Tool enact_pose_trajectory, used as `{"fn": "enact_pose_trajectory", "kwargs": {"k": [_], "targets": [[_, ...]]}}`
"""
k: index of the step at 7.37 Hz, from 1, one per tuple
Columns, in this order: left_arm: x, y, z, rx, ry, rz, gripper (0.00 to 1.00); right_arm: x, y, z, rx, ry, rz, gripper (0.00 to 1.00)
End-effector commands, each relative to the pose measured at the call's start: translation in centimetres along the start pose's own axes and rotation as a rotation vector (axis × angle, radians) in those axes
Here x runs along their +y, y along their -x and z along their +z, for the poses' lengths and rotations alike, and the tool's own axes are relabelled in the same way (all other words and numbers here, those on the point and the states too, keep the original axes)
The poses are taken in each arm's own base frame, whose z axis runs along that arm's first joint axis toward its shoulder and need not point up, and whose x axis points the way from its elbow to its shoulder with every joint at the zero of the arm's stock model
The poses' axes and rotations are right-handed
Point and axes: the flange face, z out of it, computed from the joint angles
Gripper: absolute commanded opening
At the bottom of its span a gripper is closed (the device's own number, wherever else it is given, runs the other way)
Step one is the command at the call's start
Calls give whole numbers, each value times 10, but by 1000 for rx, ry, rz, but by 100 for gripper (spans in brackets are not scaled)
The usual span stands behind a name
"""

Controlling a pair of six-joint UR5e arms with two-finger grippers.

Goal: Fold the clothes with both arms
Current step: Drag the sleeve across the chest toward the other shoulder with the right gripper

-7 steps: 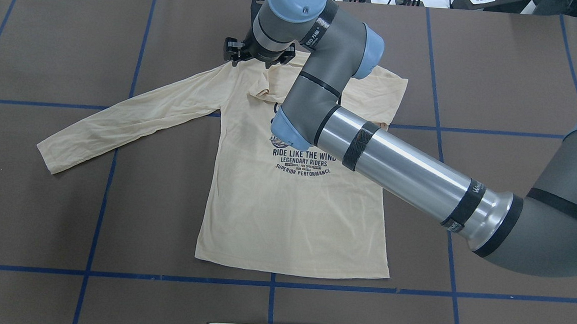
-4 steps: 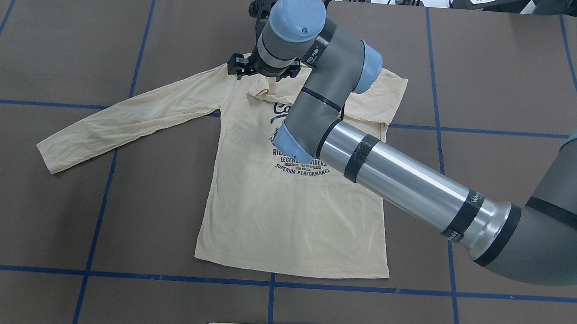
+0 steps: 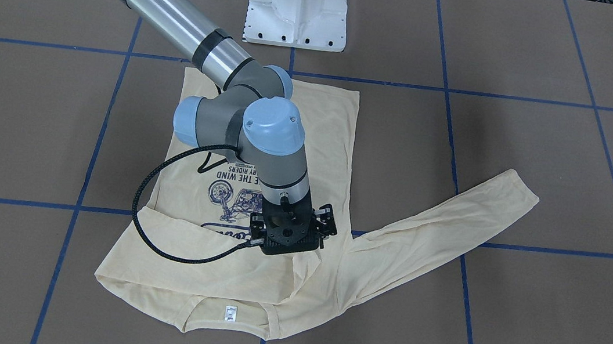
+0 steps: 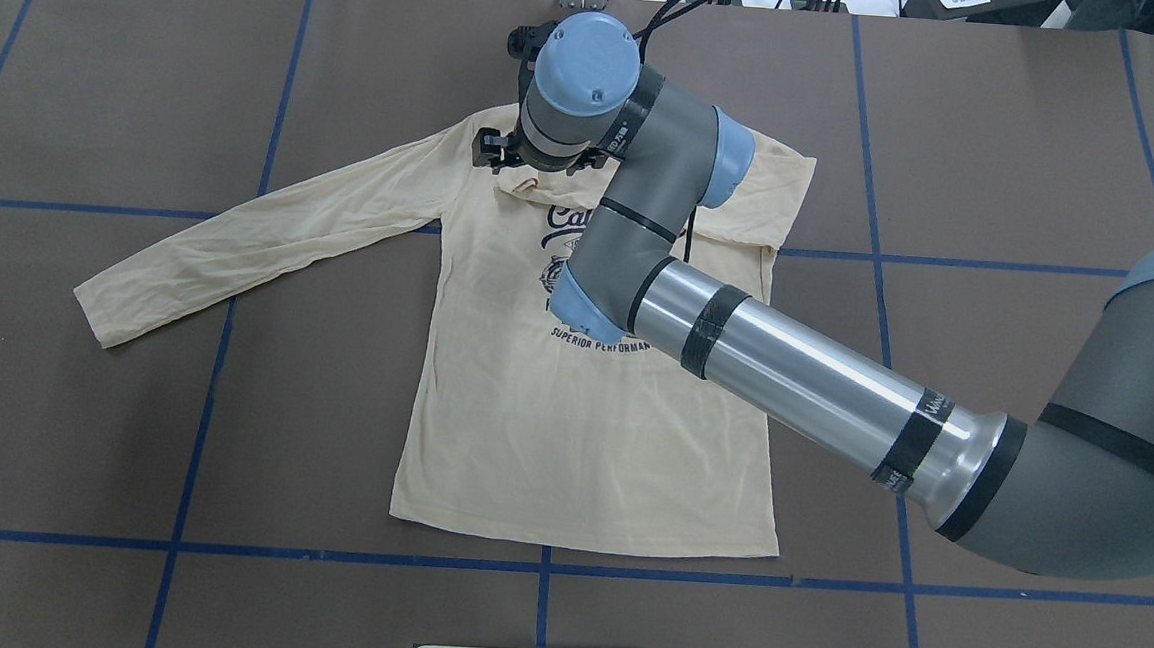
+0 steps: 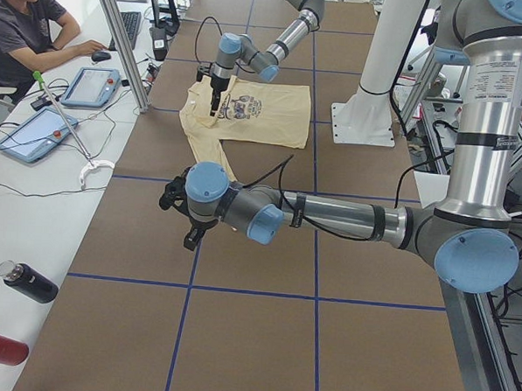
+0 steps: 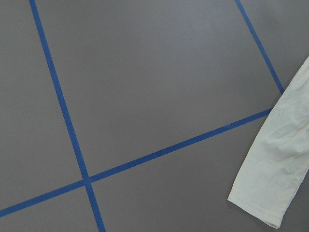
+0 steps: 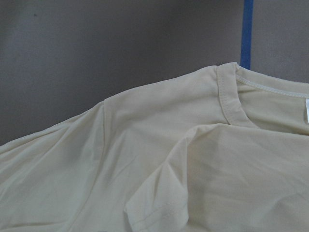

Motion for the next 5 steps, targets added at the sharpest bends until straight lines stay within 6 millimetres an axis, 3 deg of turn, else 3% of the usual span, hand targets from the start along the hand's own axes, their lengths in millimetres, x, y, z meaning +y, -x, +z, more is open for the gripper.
{"fn": "enact_pose_trajectory", "kwargs": {"k": [1,2,4,5], "targets": [[-4,-1,-1,0,-1,2,99,13,6,11,12,14,-8,84],[-4,-1,-2,-1,-2,1,99,11,8,12,15,14,-7,67],[-3,0,-1,-1,-1,-1,99,3,14,21,24,-9,-8,56],[-3,0,-1,-1,1,-4,99,1,18,21,13,-17,-9,16]]}}
